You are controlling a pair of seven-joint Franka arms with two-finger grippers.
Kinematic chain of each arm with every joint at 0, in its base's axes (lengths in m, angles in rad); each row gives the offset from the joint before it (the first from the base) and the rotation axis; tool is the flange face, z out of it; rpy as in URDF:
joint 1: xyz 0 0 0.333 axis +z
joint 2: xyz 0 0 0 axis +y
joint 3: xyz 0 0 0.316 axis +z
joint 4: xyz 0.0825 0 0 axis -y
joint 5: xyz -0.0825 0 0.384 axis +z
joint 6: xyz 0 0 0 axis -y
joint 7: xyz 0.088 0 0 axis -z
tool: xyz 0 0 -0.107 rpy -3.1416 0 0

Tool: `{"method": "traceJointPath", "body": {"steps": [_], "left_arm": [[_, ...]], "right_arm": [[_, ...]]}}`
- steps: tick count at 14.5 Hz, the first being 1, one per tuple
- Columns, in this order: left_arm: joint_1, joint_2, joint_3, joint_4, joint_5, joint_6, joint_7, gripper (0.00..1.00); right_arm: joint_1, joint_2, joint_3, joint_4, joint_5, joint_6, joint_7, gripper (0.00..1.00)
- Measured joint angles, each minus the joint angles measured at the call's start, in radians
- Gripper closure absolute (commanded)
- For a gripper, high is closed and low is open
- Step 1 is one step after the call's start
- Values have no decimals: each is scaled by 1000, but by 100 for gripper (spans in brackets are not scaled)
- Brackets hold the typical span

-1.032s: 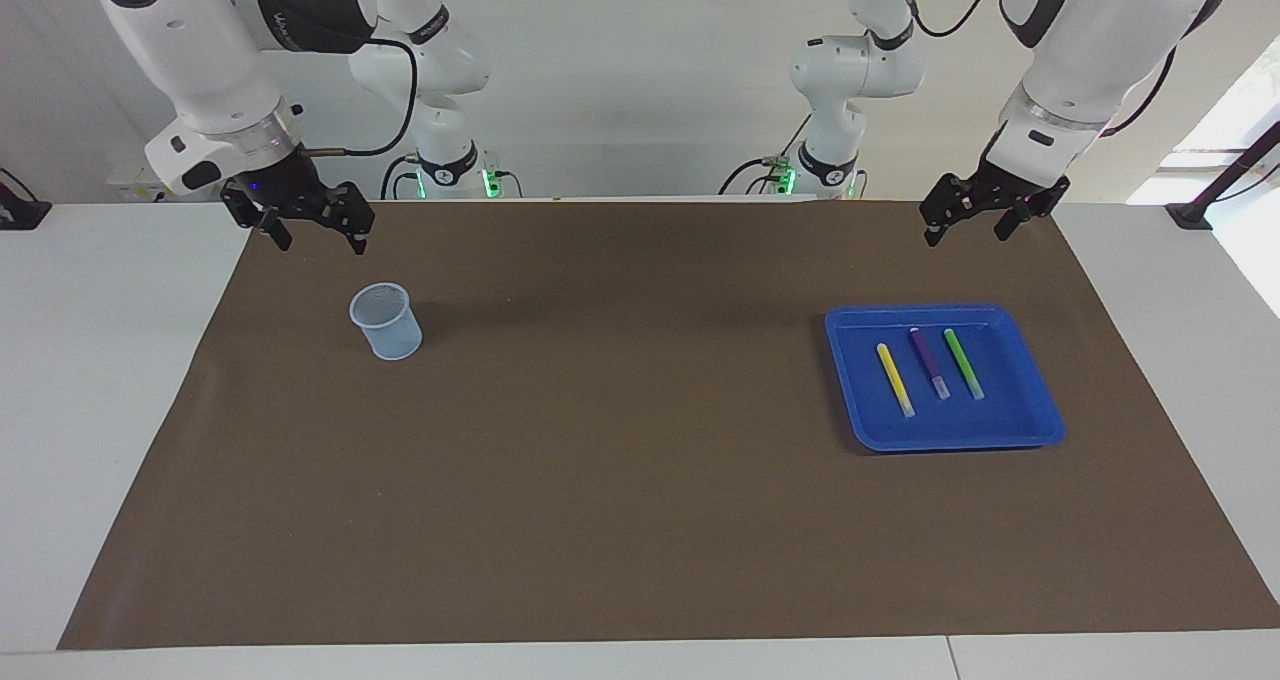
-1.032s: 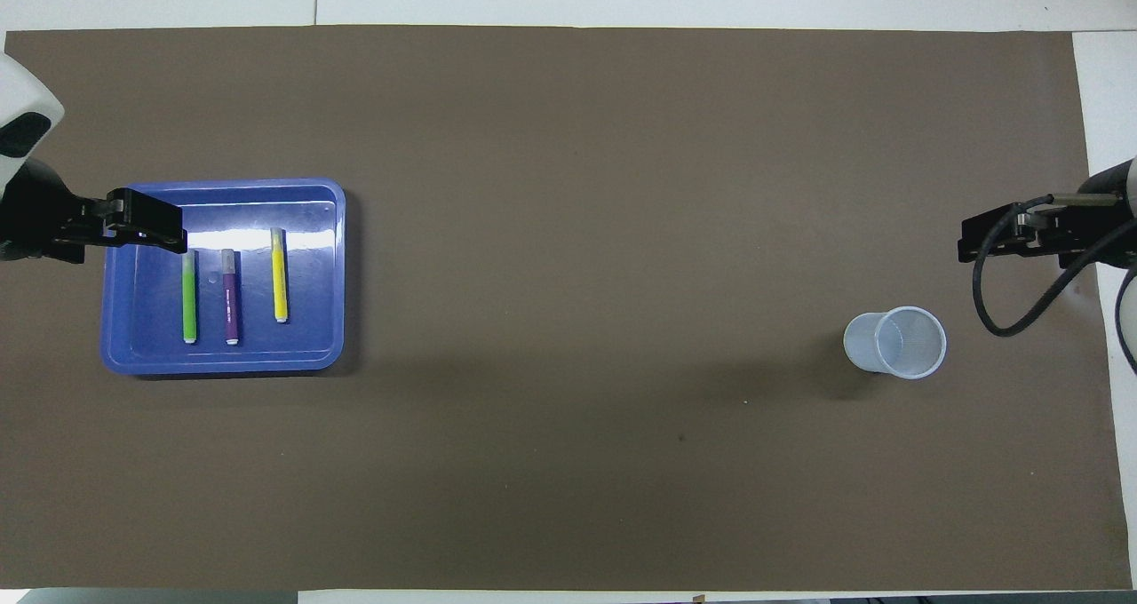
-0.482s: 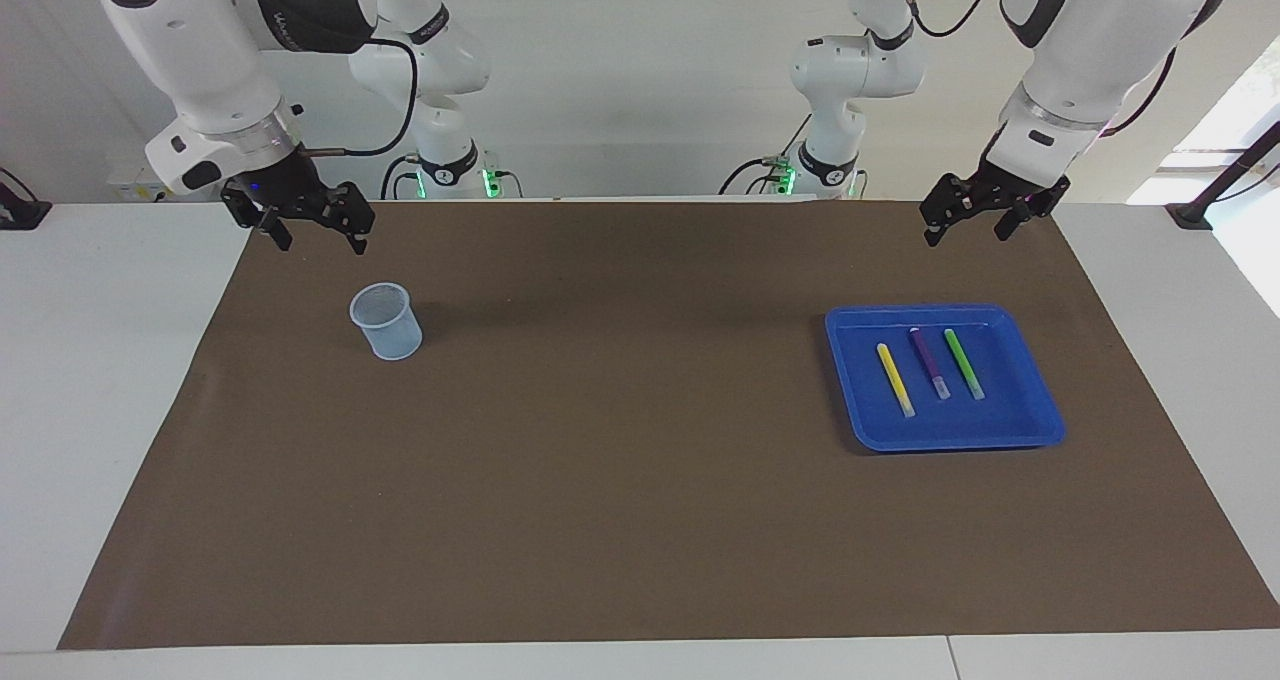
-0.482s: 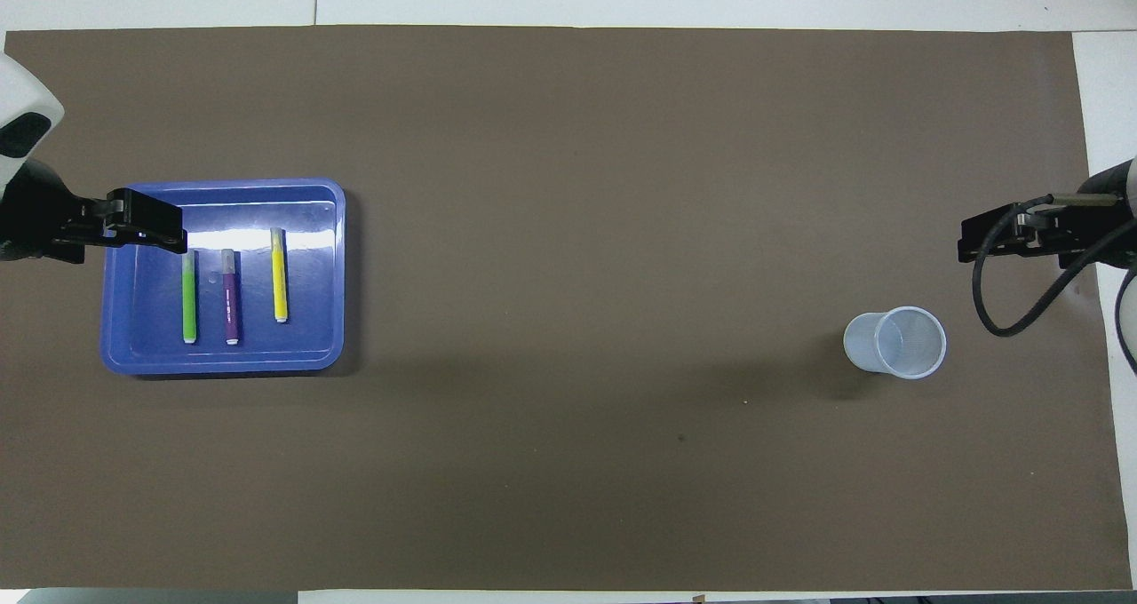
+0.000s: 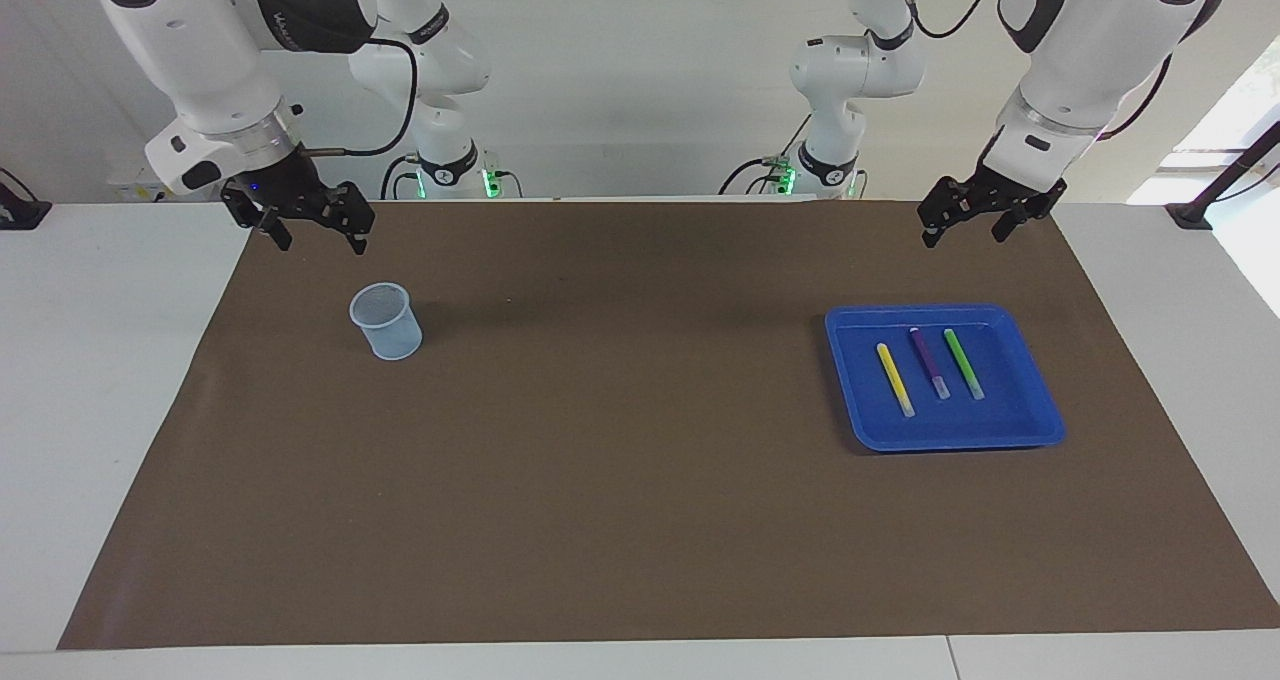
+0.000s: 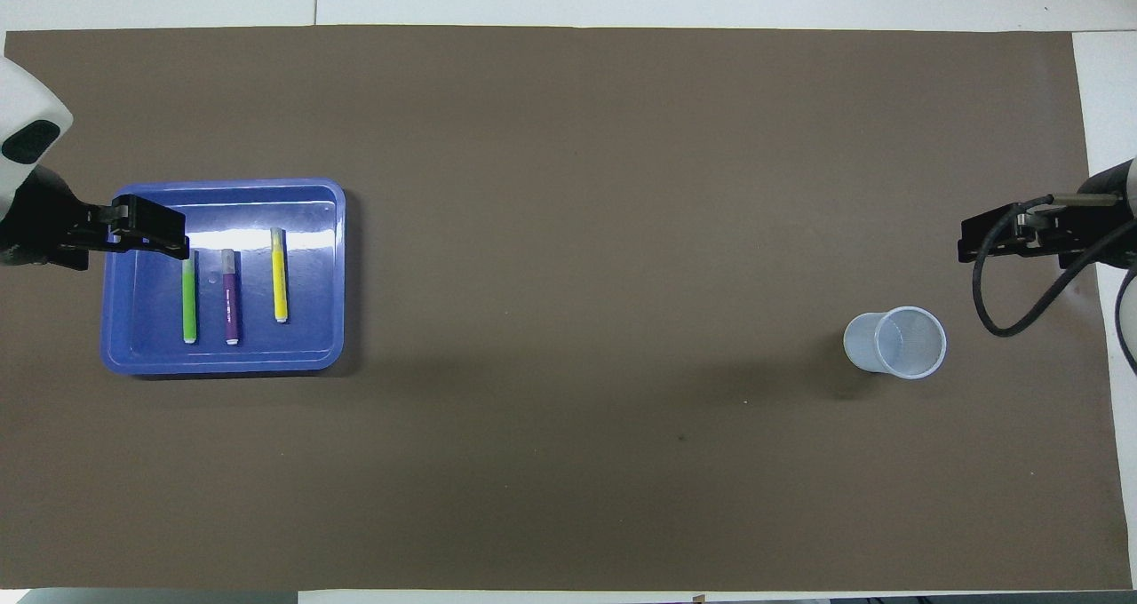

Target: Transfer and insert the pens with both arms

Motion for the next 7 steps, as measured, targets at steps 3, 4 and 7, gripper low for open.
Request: {"method": "traceJointPath", "body": {"steps": [3, 4, 7], "left_arm": [[54, 0, 3, -83, 2, 79, 67, 0], [82, 1, 4, -123, 2, 122, 107, 0], [159, 26, 7, -235, 3, 260, 213, 0]], "right_arm": [[0, 0, 0, 0, 0, 0, 0, 0], [0, 0, 0, 0, 0, 0, 0, 0], [0, 0, 0, 0, 0, 0, 0, 0]]}}
